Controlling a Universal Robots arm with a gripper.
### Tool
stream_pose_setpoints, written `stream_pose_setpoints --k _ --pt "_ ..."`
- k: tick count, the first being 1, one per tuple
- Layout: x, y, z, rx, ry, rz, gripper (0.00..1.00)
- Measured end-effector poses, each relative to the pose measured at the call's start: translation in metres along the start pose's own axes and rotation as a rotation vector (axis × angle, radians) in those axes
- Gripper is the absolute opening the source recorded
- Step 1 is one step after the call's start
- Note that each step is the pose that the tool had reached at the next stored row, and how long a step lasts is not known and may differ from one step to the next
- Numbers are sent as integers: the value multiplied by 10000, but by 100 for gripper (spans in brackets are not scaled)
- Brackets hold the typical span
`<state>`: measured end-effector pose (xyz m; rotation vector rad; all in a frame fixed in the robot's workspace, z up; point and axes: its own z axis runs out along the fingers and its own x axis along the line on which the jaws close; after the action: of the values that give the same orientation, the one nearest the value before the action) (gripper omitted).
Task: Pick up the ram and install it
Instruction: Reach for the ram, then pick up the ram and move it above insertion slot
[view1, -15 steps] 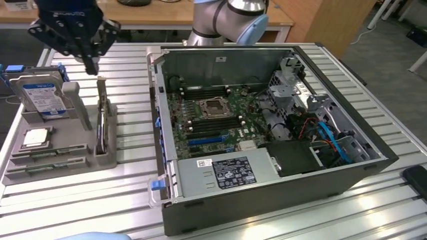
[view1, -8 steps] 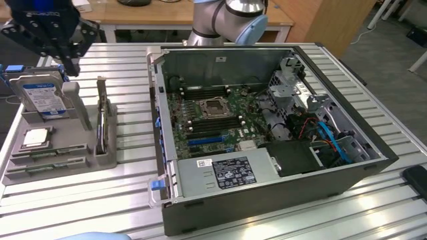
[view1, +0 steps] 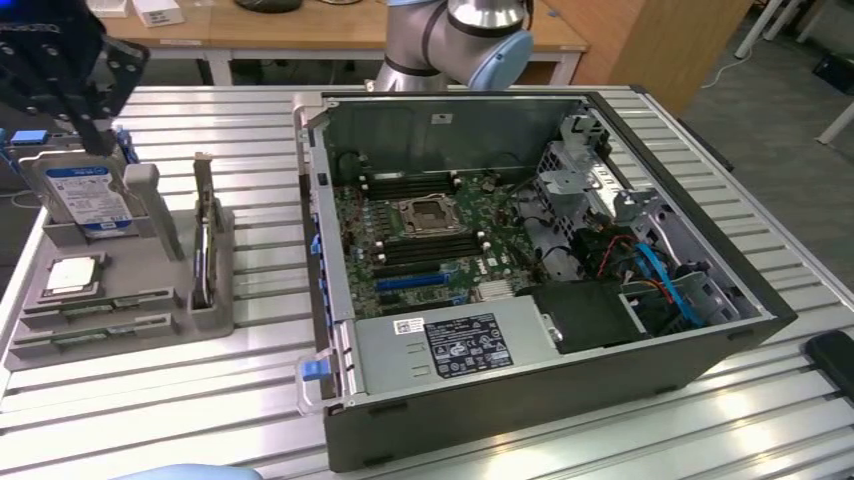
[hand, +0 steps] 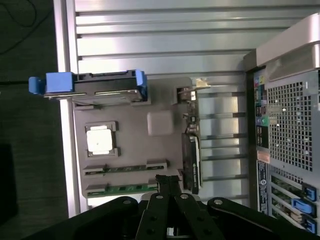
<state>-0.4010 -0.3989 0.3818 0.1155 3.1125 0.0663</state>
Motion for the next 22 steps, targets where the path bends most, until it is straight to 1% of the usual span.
stream_pose_setpoints --k 5,11,13,22 --pt "188 -14 4 1 0 2 10" --pt "352 -27 12 0 0 0 10" --pt "376 -29 12 1 2 1 10" --pt "377 -29 13 1 0 0 10"
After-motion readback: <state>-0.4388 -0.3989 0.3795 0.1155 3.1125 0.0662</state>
